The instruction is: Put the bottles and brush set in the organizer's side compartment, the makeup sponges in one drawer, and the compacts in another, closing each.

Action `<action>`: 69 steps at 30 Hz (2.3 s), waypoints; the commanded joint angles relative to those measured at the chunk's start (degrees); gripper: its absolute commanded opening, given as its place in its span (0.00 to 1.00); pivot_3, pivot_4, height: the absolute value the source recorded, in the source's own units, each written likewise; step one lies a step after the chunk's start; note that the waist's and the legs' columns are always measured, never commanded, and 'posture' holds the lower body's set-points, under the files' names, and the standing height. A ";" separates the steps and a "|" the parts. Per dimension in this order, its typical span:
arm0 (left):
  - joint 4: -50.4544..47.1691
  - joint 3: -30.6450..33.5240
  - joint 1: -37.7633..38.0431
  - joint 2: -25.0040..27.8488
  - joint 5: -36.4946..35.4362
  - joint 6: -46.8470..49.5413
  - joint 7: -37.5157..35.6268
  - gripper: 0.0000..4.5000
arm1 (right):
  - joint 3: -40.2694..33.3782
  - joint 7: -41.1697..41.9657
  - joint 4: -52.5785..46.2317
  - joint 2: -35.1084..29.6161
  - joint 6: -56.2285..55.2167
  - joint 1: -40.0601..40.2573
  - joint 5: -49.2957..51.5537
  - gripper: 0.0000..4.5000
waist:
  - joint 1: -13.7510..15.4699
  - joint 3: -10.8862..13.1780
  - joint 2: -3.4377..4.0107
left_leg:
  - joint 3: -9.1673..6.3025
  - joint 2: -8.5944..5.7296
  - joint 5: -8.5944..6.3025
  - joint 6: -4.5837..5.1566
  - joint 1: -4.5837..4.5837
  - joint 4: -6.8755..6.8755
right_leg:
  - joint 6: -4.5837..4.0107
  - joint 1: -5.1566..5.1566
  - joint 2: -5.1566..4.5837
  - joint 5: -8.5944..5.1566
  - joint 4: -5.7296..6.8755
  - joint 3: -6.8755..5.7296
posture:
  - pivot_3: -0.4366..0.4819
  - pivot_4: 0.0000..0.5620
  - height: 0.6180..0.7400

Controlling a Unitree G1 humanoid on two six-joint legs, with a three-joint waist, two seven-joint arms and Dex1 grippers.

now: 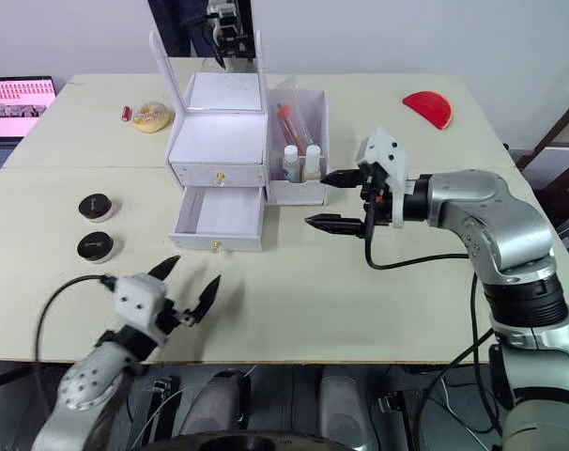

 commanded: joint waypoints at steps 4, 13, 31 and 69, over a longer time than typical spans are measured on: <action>-2.60 29.32 8.23 12.73 -20.90 8.05 -13.98 0.99 | -10.13 3.10 3.94 -2.47 -4.68 3.58 2.50 1.00 | 0.00 0.06 -0.06 | 0.03 0.00 0.00 0.00 -0.02 0.01 | 0.19 -0.01 -0.02 -0.12 -0.11 0.00 | 0.48 0.27 1.00; 31.32 55.69 4.21 30.87 -25.42 10.59 -31.20 0.99 | -21.60 11.36 11.83 -8.21 -11.65 18.08 2.48 1.00 | -0.30 0.12 0.10 | 0.07 0.01 -0.02 0.01 -0.04 -0.04 | 0.17 0.03 -0.03 -0.12 -0.29 -0.05 | 0.48 0.27 1.00; 57.89 50.81 -7.90 38.44 -15.84 3.16 -41.76 0.99 | -34.95 11.10 9.79 -10.80 -11.01 34.19 3.33 1.00 | -1.74 0.12 0.10 | 0.12 0.03 -0.04 0.01 0.00 -0.11 | 0.17 -0.01 -0.05 -0.11 -0.26 -0.04 | 0.48 0.27 1.00; 28.97 19.60 -23.92 2.01 -1.55 8.66 4.72 0.99 | 3.45 -5.45 -11.38 2.12 3.41 -1.86 3.81 1.00 | -0.07 -0.02 -0.13 | 0.04 0.04 -0.01 0.02 0.08 0.02 | -0.07 0.13 0.04 0.17 -0.16 -0.04 | 0.48 0.27 1.00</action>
